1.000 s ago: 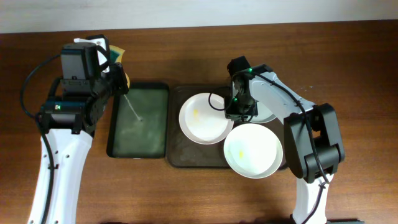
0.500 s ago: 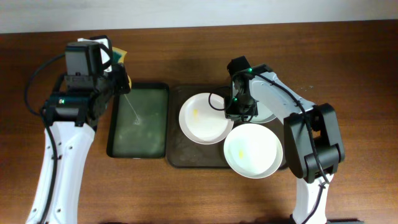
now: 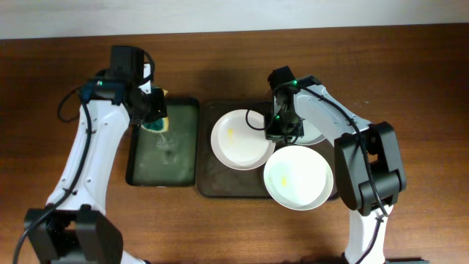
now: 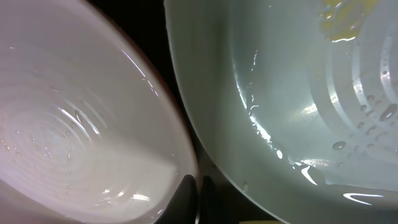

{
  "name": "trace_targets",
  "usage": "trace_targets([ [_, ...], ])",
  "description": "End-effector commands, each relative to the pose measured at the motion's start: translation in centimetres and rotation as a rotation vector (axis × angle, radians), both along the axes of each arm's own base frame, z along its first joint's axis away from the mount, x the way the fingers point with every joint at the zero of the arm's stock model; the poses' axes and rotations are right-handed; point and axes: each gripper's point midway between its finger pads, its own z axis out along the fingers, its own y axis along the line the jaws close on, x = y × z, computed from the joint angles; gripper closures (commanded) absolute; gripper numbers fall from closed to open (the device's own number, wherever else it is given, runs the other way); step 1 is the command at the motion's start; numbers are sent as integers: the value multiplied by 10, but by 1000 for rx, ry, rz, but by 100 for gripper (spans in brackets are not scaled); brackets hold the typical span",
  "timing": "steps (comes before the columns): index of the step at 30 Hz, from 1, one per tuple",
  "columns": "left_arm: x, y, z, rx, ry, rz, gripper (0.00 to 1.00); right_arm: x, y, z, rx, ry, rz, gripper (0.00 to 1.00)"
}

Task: Clean dirty plates on tray and stack at the side
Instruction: 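Lift the sponge with the left gripper out of the water tray, then scrub the pink plate held by the right gripper with the sponge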

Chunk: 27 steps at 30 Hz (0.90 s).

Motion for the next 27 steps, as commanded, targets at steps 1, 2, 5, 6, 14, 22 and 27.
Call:
trace_targets([
  [1,8,-2,23,-21,-15,7,100,5,2,8,14,-26,2,96],
  [2,7,-2,20,-19,10,7,100,5,2,7,14,-28,2,96],
  [5,2,-3,14,-18,105,1,100,5,2,7,15,-27,2,96],
  [6,1,-7,12,-32,136,-17,100,5,2,7,15,-27,2,96],
  [14,19,-52,-8,-183,208,-147,100,4,7,9,41,-24,21,96],
  [22,33,-125,-29,-200,169,-220,100,4,7,8,41,-24,21,96],
  [27,28,-158,-55,-188,214,-224,100,4,7,8,40,-23,21,96],
])
